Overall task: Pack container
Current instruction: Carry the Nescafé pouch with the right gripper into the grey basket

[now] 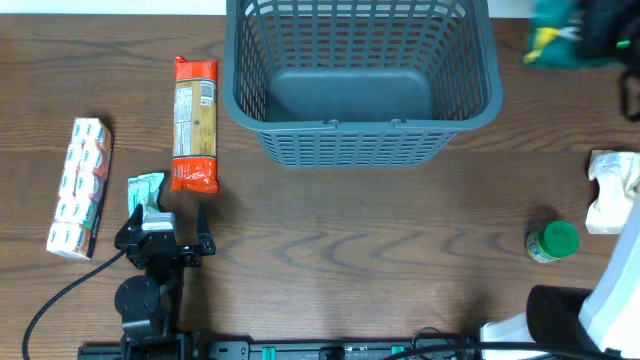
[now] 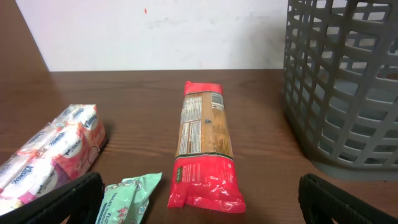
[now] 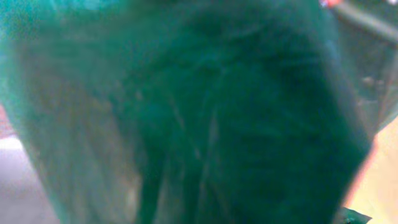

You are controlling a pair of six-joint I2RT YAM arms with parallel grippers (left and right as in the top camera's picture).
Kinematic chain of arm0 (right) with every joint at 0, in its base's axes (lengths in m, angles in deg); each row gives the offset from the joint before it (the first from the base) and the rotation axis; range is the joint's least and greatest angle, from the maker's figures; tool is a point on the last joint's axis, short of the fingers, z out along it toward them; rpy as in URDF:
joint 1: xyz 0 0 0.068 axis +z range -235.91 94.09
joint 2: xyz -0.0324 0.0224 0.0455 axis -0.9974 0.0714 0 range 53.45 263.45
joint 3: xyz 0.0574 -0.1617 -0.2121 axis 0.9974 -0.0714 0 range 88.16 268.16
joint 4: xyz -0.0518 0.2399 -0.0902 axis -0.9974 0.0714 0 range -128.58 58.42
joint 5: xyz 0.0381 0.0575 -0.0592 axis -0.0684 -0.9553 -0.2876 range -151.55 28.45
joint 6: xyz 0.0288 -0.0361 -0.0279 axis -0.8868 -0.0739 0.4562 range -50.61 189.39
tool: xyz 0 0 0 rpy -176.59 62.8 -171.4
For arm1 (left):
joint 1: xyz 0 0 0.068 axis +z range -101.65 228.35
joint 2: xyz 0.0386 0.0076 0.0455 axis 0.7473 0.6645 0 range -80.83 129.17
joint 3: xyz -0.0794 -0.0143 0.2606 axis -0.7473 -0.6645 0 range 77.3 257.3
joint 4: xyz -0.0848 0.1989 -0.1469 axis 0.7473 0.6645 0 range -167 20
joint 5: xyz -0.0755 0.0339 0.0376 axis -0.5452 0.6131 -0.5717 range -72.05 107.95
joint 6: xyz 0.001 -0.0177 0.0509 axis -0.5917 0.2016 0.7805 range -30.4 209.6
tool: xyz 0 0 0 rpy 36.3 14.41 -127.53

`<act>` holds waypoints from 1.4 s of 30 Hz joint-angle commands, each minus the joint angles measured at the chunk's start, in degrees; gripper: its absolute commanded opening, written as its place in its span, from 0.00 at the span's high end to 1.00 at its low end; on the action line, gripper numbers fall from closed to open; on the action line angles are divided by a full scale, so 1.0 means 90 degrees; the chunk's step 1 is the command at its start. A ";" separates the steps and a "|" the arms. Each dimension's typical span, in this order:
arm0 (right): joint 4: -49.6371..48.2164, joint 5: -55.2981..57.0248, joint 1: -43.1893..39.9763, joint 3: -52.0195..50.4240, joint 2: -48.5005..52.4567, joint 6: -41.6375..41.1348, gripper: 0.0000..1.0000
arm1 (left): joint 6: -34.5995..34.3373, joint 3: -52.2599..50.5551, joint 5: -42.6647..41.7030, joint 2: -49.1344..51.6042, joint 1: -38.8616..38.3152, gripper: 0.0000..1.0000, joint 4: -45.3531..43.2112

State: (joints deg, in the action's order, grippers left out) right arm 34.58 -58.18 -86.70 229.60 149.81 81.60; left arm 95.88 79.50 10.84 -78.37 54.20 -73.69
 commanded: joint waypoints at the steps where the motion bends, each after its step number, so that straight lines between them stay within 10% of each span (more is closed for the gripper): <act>1: -0.0095 -0.0034 0.0799 0.0049 0.0102 0.0413 0.99 | 0.0085 -0.0172 -0.0017 -0.0034 0.0022 0.02 0.0092; 21: 0.0651 0.1812 0.2254 0.0022 0.2693 -0.2749 0.99 | 0.0085 -0.0172 -0.0017 -0.0034 0.0022 0.01 0.0095; 37: 0.0974 0.1620 0.2254 0.0019 0.3475 -0.2997 0.99 | 0.0085 -0.0172 -0.0017 -0.0034 0.0022 0.02 0.0095; 38: 0.0984 0.1620 0.2254 0.0019 0.3475 -0.2994 0.92 | 0.0085 -0.0172 -0.0017 -0.0034 0.0022 0.02 0.0095; 41: 0.0986 0.1620 0.2251 0.0019 0.3475 -0.2973 0.06 | 0.0085 -0.0172 -0.0017 -0.0034 0.0022 0.01 0.0092; 42: 0.0988 0.1622 0.2251 0.0019 0.3473 -0.2970 0.01 | 0.0085 -0.0172 -0.0017 -0.0034 0.0022 0.01 0.0095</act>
State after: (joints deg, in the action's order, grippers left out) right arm 43.61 -45.32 -66.11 228.64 182.40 55.54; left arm 95.88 79.50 10.84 -78.37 54.20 -73.69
